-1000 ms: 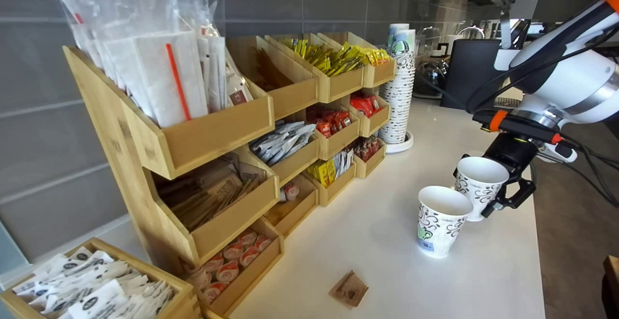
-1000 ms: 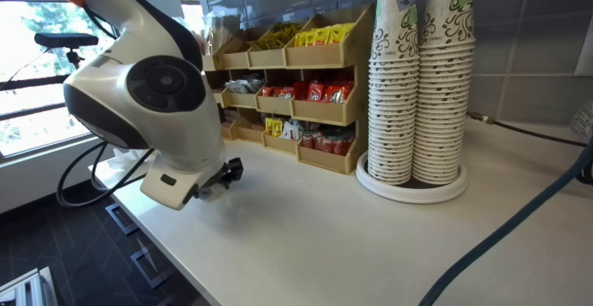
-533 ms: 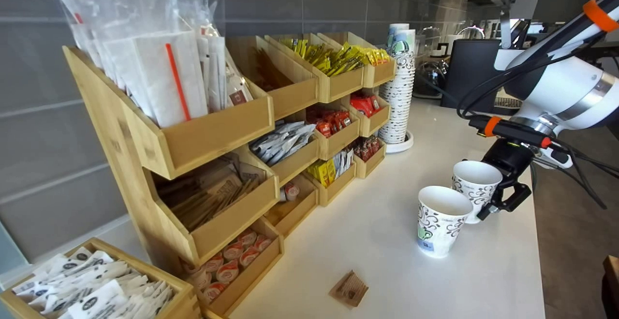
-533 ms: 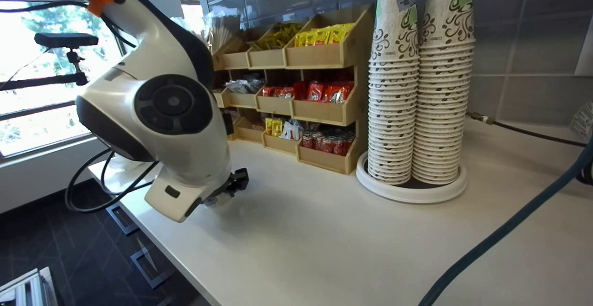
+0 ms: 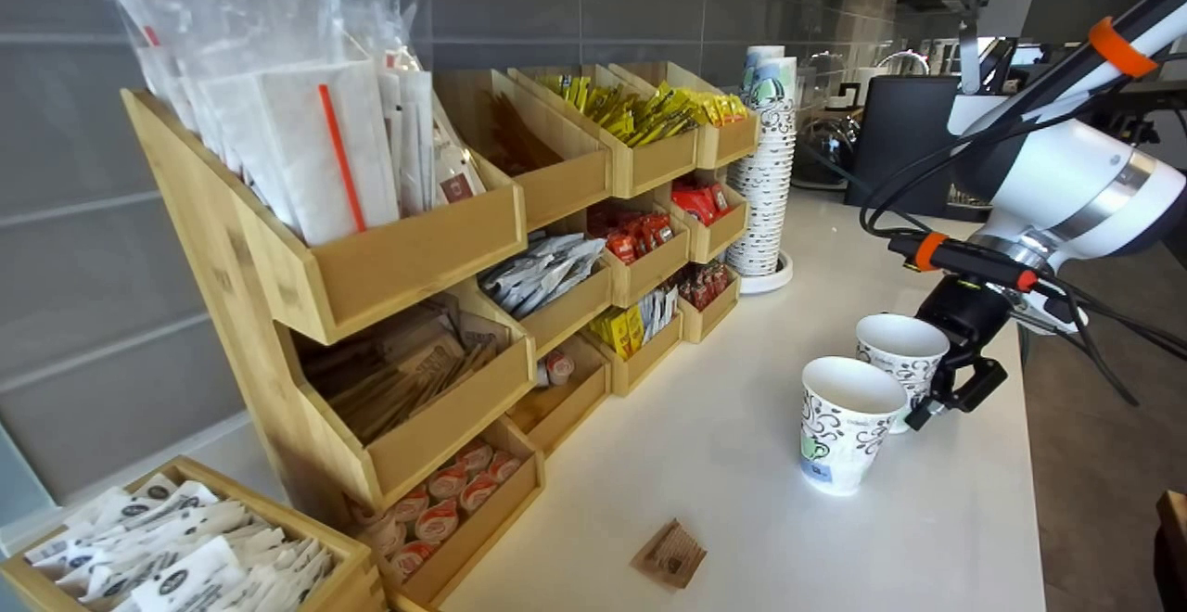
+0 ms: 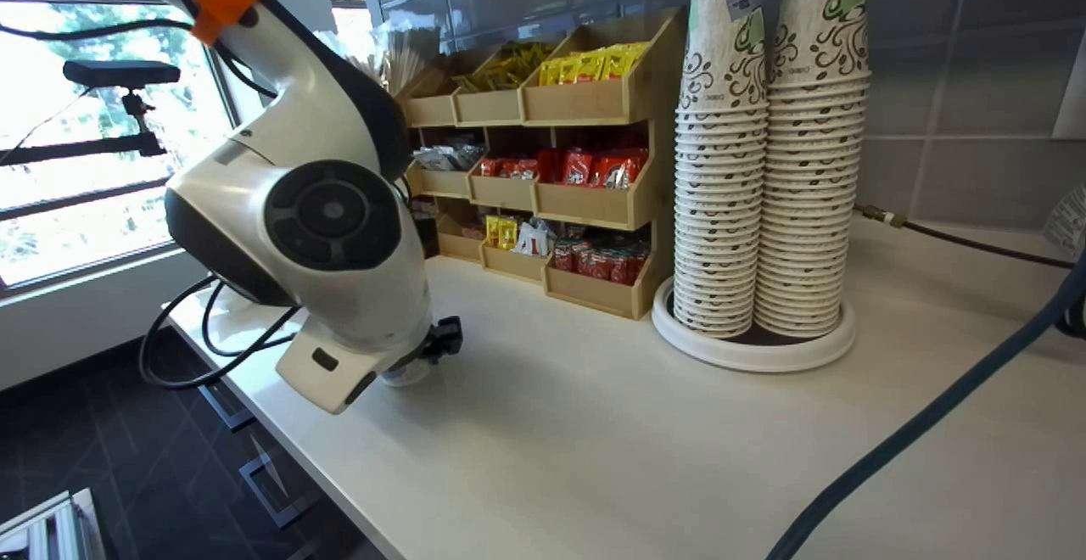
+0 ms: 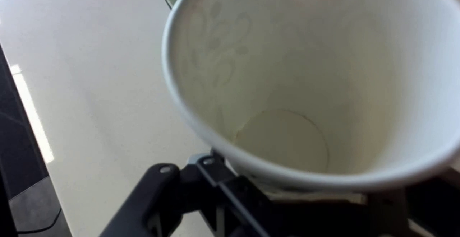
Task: Pick up the white paper cup on the right and pour all its contents into the white paper cup on the left
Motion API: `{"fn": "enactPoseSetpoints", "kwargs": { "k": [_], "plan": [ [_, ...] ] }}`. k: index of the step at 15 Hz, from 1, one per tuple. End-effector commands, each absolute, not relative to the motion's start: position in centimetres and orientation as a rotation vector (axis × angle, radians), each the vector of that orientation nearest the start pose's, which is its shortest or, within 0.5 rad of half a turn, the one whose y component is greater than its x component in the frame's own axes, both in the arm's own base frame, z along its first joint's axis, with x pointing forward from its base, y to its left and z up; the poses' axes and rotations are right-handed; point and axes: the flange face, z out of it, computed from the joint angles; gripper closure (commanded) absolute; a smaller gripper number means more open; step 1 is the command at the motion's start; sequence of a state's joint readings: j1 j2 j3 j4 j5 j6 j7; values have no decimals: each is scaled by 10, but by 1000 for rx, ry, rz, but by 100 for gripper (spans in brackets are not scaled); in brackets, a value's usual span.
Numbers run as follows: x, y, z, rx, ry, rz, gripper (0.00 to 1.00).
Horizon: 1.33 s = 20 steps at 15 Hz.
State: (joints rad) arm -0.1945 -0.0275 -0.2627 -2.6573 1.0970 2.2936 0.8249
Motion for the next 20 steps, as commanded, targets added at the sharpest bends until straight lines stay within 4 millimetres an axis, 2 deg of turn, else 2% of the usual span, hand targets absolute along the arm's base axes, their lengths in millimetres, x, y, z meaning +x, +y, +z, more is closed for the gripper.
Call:
{"fn": "enactPoseSetpoints", "kwargs": {
  "k": [1, 11, 18, 20],
  "plan": [
    [367, -164, 233, -1126, 2200, 519, 0],
    [371, -196, 258, -1152, 2254, 424, 0],
    [368, -196, 249, -1235, 2270, 442, 0],
    [367, -199, 253, -1257, 2277, 419, 0]
  ]
}}
